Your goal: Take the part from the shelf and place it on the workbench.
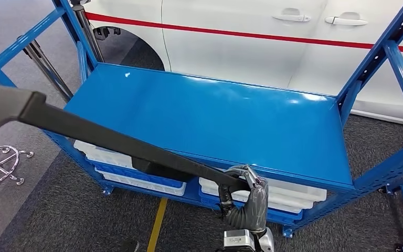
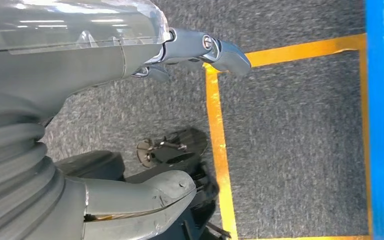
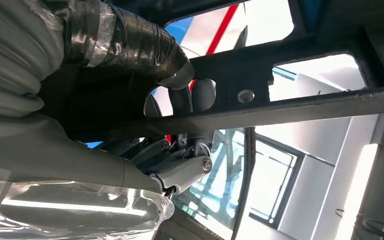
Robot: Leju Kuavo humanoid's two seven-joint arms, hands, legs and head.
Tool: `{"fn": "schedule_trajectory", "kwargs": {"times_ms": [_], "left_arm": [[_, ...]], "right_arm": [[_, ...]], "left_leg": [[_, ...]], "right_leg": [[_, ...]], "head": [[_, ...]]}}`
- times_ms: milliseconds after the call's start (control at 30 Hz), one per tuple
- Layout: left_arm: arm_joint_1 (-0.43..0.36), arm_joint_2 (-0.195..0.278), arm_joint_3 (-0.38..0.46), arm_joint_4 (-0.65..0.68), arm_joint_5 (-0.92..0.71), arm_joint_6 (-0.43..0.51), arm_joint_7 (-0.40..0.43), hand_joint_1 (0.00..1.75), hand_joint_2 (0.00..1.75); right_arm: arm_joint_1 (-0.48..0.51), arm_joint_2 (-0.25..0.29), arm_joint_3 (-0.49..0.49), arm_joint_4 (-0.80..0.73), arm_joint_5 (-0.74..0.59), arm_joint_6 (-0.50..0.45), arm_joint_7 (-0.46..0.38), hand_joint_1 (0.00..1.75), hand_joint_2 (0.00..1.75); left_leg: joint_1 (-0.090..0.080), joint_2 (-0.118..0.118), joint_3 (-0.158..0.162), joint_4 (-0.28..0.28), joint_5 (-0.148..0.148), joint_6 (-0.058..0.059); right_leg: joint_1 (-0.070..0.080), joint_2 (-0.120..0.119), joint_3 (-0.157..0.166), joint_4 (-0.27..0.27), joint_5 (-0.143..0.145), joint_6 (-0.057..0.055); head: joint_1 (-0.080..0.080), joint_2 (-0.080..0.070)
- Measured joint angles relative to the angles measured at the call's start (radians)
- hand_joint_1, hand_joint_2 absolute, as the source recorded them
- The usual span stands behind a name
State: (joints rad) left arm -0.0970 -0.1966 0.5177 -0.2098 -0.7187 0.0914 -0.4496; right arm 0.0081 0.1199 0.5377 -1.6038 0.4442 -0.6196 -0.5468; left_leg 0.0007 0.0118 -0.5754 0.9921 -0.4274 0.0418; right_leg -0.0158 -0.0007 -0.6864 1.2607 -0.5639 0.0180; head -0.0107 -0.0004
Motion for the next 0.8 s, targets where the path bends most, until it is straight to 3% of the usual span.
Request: {"fn": "schedule_trajectory", "kwargs": {"times_ms": [100,133,267,333,400,433,467,500,600,633,733,800], "left_arm": [[0.002,0.001,0.005,0.000,0.003,0.003,-0.004,0.00,1.75],[0.002,0.002,0.006,0.000,0.003,0.004,-0.004,0.00,1.75],[0.003,0.006,0.014,0.000,0.004,0.004,-0.006,0.00,1.75],[0.003,0.007,0.020,0.000,0.007,0.004,-0.010,0.00,1.75],[0.003,0.006,0.022,0.000,0.010,0.005,-0.012,0.00,1.75],[0.004,0.006,0.023,0.000,0.012,0.005,-0.013,0.00,1.75],[0.004,0.006,0.024,0.000,0.014,0.005,-0.013,0.00,1.75],[0.004,0.005,0.024,0.000,0.016,0.005,-0.013,0.00,1.75],[0.002,0.003,0.026,0.000,0.019,0.005,-0.013,0.00,1.75],[0.001,0.002,0.027,0.000,0.019,0.005,-0.014,0.00,1.75],[0.002,-0.002,0.028,0.000,0.018,0.002,-0.014,0.00,1.75],[0.004,-0.007,0.028,0.000,0.015,-0.001,-0.014,0.00,1.75]], "right_arm": [[0.013,-0.002,-0.005,-0.018,-0.002,-0.009,-0.005,1.75,1.75],[0.019,-0.002,-0.008,-0.024,-0.002,-0.011,-0.006,1.75,1.75],[0.036,-0.003,-0.015,-0.040,0.001,-0.011,-0.008,1.75,1.75],[0.040,-0.003,-0.016,-0.048,0.004,-0.007,-0.009,1.75,1.75],[0.044,-0.003,-0.017,-0.052,0.008,-0.002,-0.010,1.75,1.75],[0.045,-0.004,-0.018,-0.053,0.010,0.001,-0.010,1.75,1.75],[0.047,-0.004,-0.019,-0.053,0.012,0.002,-0.010,1.75,1.75],[0.049,-0.004,-0.020,-0.053,0.015,0.004,-0.011,1.75,1.75],[0.052,-0.004,-0.022,-0.054,0.019,0.004,-0.011,1.75,1.75],[0.053,-0.004,-0.023,-0.055,0.019,0.004,-0.011,1.75,1.75],[0.057,-0.004,-0.025,-0.058,0.019,0.004,-0.010,1.75,1.75],[0.063,-0.006,-0.029,-0.062,0.019,0.001,-0.009,1.75,1.75]], "left_leg": [[-0.001,-0.002,-0.026,0.035,-0.004,-0.012],[-0.003,-0.002,-0.031,0.044,-0.006,-0.017],[-0.001,-0.004,-0.043,0.057,-0.009,-0.041],[0.003,-0.005,-0.069,0.122,-0.064,-0.054],[0.007,-0.005,-0.115,0.251,-0.144,-0.065],[0.008,-0.005,-0.130,0.303,-0.169,-0.067],[0.009,-0.005,-0.129,0.323,-0.175,-0.067],[0.009,-0.005,-0.107,0.300,-0.162,-0.064],[0.003,-0.006,0.026,0.089,-0.096,-0.040],[-0.002,-0.006,0.051,0.042,-0.085,-0.032],[-0.009,-0.005,0.057,0.012,-0.067,-0.014],[-0.003,-0.002,0.057,-0.010,-0.041,-0.004]], "right_leg": [[-0.002,0.000,0.105,-0.167,0.052,-0.008],[0.000,0.001,0.116,-0.190,0.057,-0.014],[0.001,0.002,0.103,-0.194,0.074,-0.042],[-0.003,0.000,0.093,-0.196,0.086,-0.053],[-0.003,0.000,0.077,-0.196,0.096,-0.056],[-0.002,0.000,0.070,-0.195,0.101,-0.056],[-0.001,0.000,0.063,-0.195,0.107,-0.056],[0.000,0.000,0.058,-0.195,0.112,-0.055],[0.003,0.000,0.050,-0.197,0.126,-0.048],[0.002,-0.001,0.049,-0.199,0.131,-0.044],[0.001,-0.002,0.053,-0.212,0.146,-0.023],[0.003,-0.001,0.045,-0.200,0.130,-0.013]], "head": [[0.000,0.000],[0.001,0.000],[0.001,0.000],[0.001,0.000],[0.001,0.000],[0.001,0.000],[0.001,0.000],[0.001,0.000],[0.001,0.000],[0.001,0.000],[0.000,0.000],[0.000,0.000]]}}
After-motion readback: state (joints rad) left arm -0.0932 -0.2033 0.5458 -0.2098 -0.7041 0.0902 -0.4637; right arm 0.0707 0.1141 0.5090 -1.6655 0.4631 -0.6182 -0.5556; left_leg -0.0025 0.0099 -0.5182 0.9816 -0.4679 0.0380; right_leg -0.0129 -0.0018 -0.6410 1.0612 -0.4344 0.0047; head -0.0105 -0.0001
